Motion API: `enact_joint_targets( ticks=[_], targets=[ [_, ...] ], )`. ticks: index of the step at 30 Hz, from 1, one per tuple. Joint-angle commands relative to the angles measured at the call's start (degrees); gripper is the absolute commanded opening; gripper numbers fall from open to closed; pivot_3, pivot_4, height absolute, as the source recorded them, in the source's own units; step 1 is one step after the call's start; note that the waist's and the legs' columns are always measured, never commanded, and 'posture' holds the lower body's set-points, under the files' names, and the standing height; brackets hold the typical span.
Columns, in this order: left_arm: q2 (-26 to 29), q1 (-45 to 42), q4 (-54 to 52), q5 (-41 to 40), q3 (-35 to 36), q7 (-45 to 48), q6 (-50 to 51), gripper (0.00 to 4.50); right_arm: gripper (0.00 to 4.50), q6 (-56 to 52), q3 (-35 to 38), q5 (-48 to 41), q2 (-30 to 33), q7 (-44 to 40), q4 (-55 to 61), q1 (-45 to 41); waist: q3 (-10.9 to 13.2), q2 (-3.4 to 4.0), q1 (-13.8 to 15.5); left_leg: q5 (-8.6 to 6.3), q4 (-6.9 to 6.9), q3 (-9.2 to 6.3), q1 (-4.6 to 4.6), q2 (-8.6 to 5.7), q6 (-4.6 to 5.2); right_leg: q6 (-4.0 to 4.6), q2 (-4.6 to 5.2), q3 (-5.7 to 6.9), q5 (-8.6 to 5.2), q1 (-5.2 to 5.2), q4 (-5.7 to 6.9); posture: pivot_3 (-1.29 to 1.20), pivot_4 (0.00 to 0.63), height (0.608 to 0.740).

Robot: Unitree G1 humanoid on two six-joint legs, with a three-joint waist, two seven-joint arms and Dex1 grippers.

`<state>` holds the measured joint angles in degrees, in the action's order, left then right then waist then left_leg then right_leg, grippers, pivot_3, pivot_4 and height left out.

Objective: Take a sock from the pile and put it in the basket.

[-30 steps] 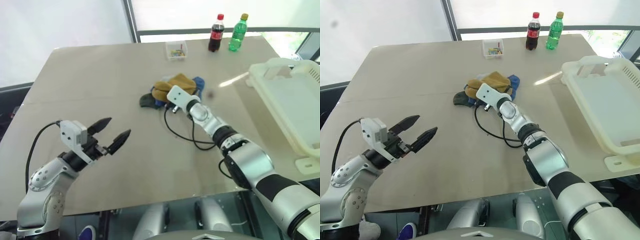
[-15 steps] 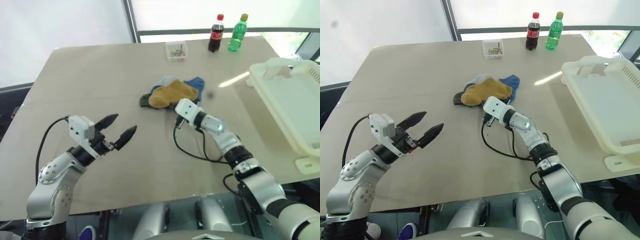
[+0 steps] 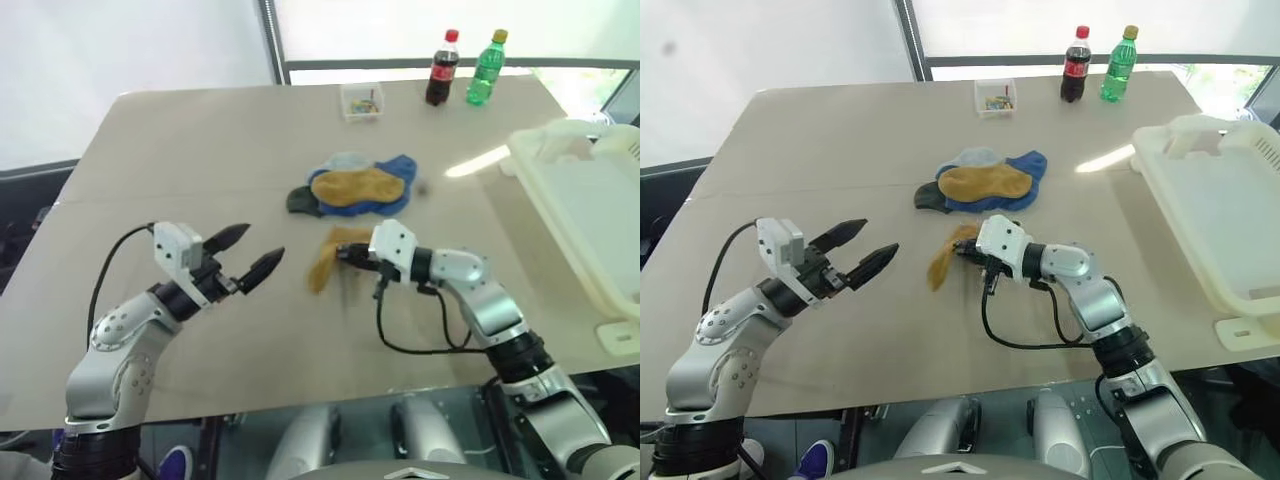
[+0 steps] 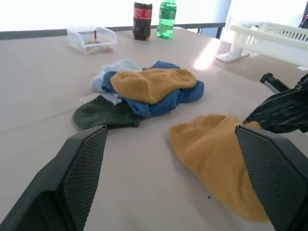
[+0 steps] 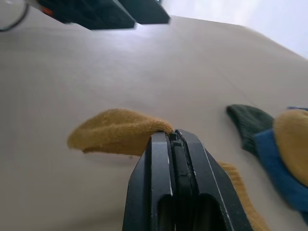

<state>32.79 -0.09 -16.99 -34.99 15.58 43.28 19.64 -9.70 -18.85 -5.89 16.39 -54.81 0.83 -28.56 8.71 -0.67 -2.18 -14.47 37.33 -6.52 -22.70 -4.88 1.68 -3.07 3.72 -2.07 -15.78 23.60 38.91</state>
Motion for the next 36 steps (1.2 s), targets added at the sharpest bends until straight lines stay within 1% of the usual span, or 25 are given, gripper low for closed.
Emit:
enact_joint_targets(
  ticks=[1,5,9,10,12,13,14,17,20,22,26,28,31,36],
  targets=[
    [1.5,-0.7,-0.1,-0.3,0.7,1.8,-0.2,4.5,0.09,-6.8,-1.8,-3.8,2.3,-4.5,5.8,0.5,0.0,0.0,0.1,0.0,0.0,0.0,0.0,0.0,0.0,0.0,0.01,0.01,0.0,0.0,0.0,0.0,0.15,0.74],
    [2.9,-0.8,0.8,-0.2,0.3,4.1,-0.1,4.5,0.09,-10.3,-4.2,-2.5,6.0,-6.1,7.9,1.4,0.0,0.0,0.1,0.0,-0.01,-0.01,0.0,0.0,0.0,0.0,0.03,0.01,0.0,0.0,-0.02,0.0,0.15,0.74],
    [4.2,-1.1,2.1,0.4,-0.4,6.6,-0.6,4.5,0.09,-7.8,-5.9,0.3,10.5,-7.2,7.5,3.3,0.0,-0.02,0.2,-0.01,-0.01,0.0,0.0,-0.01,0.0,0.0,0.06,0.03,0.0,0.0,-0.02,0.0,0.15,0.74],
    [4.5,-1.2,2.6,0.6,-0.6,7.4,-0.8,4.5,0.59,-7.4,-5.7,0.5,11.0,-6.8,7.9,4.0,0.0,-0.02,0.3,-0.01,-0.01,-0.01,-0.01,-0.01,0.0,0.0,0.06,0.05,0.0,0.0,-0.03,0.0,0.15,0.74],
    [4.8,-2.1,3.8,1.5,-1.6,8.5,-1.2,4.5,1.09,-6.1,-3.8,-0.4,11.1,-4.9,10.9,6.2,0.0,-0.02,0.4,-0.01,-0.01,-0.02,-0.02,-0.01,0.0,0.0,0.07,0.05,0.0,-0.01,-0.03,0.0,0.15,0.74],
    [4.7,-2.4,4.3,1.8,-2.1,9.0,-1.5,4.5,1.59,-6.5,-2.6,-1.8,11.2,-4.6,13.0,7.3,0.0,-0.02,0.4,-0.01,-0.01,-0.03,-0.02,-0.01,0.0,0.0,0.07,0.06,0.0,-0.01,-0.03,0.0,0.15,0.74],
    [4.5,-2.9,5.0,2.3,-2.7,9.6,-2.0,4.5,1.99,-6.6,-1.0,-3.9,12.1,-5.3,15.9,8.9,0.0,-0.01,0.5,-0.01,-0.01,-0.03,-0.02,-0.01,0.0,0.0,0.07,0.06,0.0,-0.01,-0.03,0.0,0.15,0.74],
    [4.1,-3.8,6.5,3.7,-4.4,11.0,-3.4,4.5,1.99,-11.3,2.7,-9.7,13.7,-5.5,22.3,11.6,0.0,-0.03,0.6,-0.01,-0.01,-0.02,-0.07,-0.01,0.01,0.0,0.1,0.05,0.0,-0.02,-0.05,0.0,0.15,0.74],
    [3.6,-4.1,7.1,4.6,-5.7,11.5,-4.3,4.5,1.99,-14.6,4.9,-11.9,12.5,-2.7,22.4,9.6,0.0,-0.06,0.5,-0.04,0.0,-0.02,-0.05,-0.01,0.06,-0.01,0.09,0.05,0.0,-0.03,-0.03,0.0,0.15,0.74],
    [3.2,-4.2,7.0,4.7,-5.9,11.4,-4.3,4.5,1.99,-15.5,4.4,-9.5,10.6,0.5,17.9,5.4,0.0,-0.04,0.3,-0.05,-0.01,-0.04,-0.04,0.0,0.07,-0.01,0.08,0.07,0.0,-0.03,-0.01,0.0,0.15,0.74],
    [2.7,-3.3,6.3,4.3,-5.5,11.5,-4.8,4.5,1.99,-12.6,1.0,-2.1,6.2,5.9,3.8,-3.0,0.0,-0.07,0.1,-0.01,-0.01,-0.03,0.03,0.01,0.0,0.09,0.05,0.06,0.07,-0.02,0.02,0.0,0.15,0.74],
    [2.6,-2.0,5.1,3.6,-4.6,11.3,-5.2,4.5,1.99,-7.9,-0.4,1.3,2.8,8.2,-6.7,-7.6,0.0,-0.06,0.1,0.0,-0.02,-0.07,0.01,0.01,-0.01,0.1,0.05,0.12,0.07,0.0,-0.01,0.0,0.15,0.74],
    [2.5,-0.1,3.2,3.1,-3.2,10.3,-5.1,4.5,1.99,-3.6,-1.9,3.3,0.3,6.9,-15.5,-11.8,0.0,-0.06,0.0,0.0,-0.02,-0.02,-0.07,-0.01,-0.01,0.11,0.05,0.07,0.07,0.02,-0.06,0.0,0.15,0.74],
    [2.1,3.3,0.1,2.8,-1.2,8.5,-5.0,4.5,1.99,2.6,-4.3,6.8,-0.4,3.7,-27.1,-15.8,0.0,-0.06,0.0,0.0,-0.02,-0.02,-0.11,-0.02,-0.01,0.11,0.06,0.08,0.07,0.04,-0.08,0.0,0.15,0.74]
  ],
)
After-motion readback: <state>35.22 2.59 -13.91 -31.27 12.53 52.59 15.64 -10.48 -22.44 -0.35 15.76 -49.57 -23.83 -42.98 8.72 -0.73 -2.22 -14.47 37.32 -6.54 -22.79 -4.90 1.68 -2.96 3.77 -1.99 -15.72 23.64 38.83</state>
